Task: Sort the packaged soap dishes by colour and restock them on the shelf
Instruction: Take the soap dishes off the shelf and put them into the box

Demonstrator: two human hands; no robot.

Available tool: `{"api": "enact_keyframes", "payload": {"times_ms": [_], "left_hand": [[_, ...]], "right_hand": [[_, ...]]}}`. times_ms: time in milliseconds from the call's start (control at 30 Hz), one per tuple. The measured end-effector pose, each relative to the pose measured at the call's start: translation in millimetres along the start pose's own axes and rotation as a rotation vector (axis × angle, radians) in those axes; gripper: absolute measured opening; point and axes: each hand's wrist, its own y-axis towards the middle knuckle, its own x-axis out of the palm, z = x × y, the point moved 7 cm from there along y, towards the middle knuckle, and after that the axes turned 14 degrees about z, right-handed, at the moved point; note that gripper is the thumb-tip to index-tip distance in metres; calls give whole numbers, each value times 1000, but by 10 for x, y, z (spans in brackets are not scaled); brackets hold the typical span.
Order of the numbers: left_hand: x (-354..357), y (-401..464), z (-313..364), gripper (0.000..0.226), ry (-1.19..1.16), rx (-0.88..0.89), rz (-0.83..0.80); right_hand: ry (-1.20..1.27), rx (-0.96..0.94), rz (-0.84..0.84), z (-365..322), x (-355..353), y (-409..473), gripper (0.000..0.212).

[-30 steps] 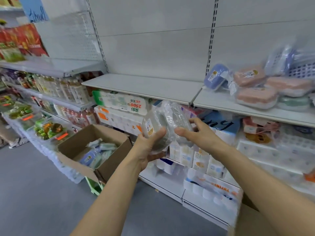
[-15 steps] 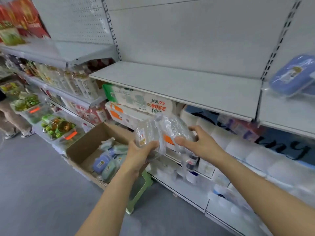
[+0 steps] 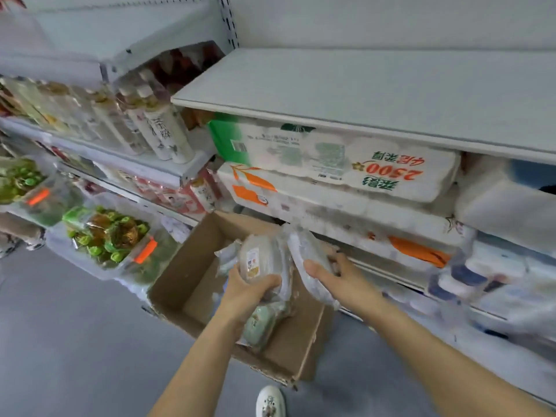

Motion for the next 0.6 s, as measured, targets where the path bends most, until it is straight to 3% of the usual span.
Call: {"api": "enact_keyframes", "payload": {"times_ms": [133, 300, 400, 600], "left_hand": [[-212, 786, -265, 72, 167, -33, -84], [-18, 1503, -540, 70, 425, -15, -148], [335, 1751, -599, 101, 579, 81, -221], [1086, 1902, -706, 86, 765, 390, -326]], "right_hand": [[54, 332, 96, 445, 789, 373, 110], [27, 624, 228, 1012, 1268, 715, 90], [62, 732, 295, 1231, 1386, 907, 82], [93, 866, 452, 1619, 1480, 1233, 109]]}}
